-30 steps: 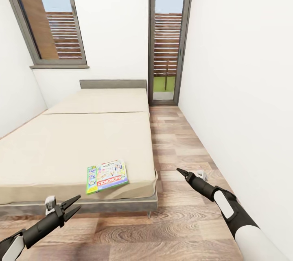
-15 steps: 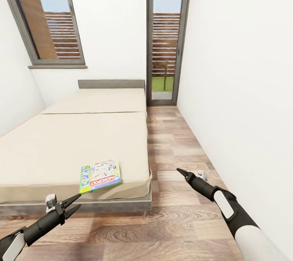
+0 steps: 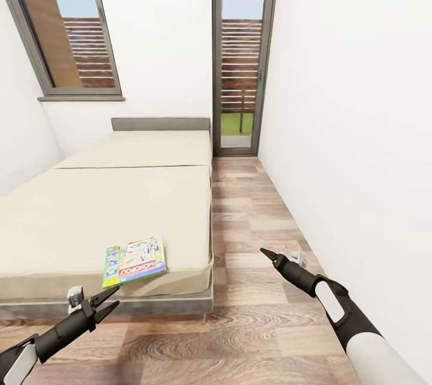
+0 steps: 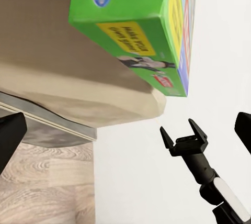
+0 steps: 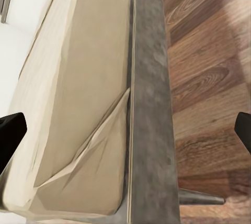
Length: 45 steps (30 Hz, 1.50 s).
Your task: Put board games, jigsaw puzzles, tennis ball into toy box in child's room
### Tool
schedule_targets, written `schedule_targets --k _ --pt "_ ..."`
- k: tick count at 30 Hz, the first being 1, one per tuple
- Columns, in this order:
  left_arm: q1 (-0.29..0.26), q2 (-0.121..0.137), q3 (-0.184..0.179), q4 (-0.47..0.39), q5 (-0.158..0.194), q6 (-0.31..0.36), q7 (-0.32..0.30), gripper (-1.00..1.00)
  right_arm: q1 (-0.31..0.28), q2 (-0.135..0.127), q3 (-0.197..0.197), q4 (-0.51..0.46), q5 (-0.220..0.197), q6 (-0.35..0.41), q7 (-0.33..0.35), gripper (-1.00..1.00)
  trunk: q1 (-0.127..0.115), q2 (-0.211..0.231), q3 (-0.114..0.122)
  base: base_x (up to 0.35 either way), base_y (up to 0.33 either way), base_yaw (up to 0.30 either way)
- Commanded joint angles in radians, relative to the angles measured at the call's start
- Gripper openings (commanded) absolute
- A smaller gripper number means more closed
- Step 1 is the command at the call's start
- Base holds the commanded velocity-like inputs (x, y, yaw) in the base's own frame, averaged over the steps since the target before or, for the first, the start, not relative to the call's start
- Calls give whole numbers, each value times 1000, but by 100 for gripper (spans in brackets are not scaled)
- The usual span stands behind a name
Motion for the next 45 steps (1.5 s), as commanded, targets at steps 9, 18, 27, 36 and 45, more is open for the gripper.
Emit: schedule_targets --k 9,18,27,36,45 --pt "0 0 1 0 4 9 -2 100 0 0 -4 0 -6 8 1 100 0 0 -1 2 -5 0" --pt "0 0 1 0 3 9 -2 100 0 1 -3 0 -5 7 1 100 -19 35 15 0 0 0" --pt "0 0 1 0 4 9 -2 100 0 2 -3 -1 -3 5 1 100 -27 49 21 0 0 0" --pt "0 0 2 0 4 9 -2 100 0 2 -3 -1 -1 -6 1 100 -50 91 40 0 0 0" --pt "0 0 5 0 4 8 -2 100 0 2 -3 0 -1 -7 1 100 -50 91 40 0 0 0"
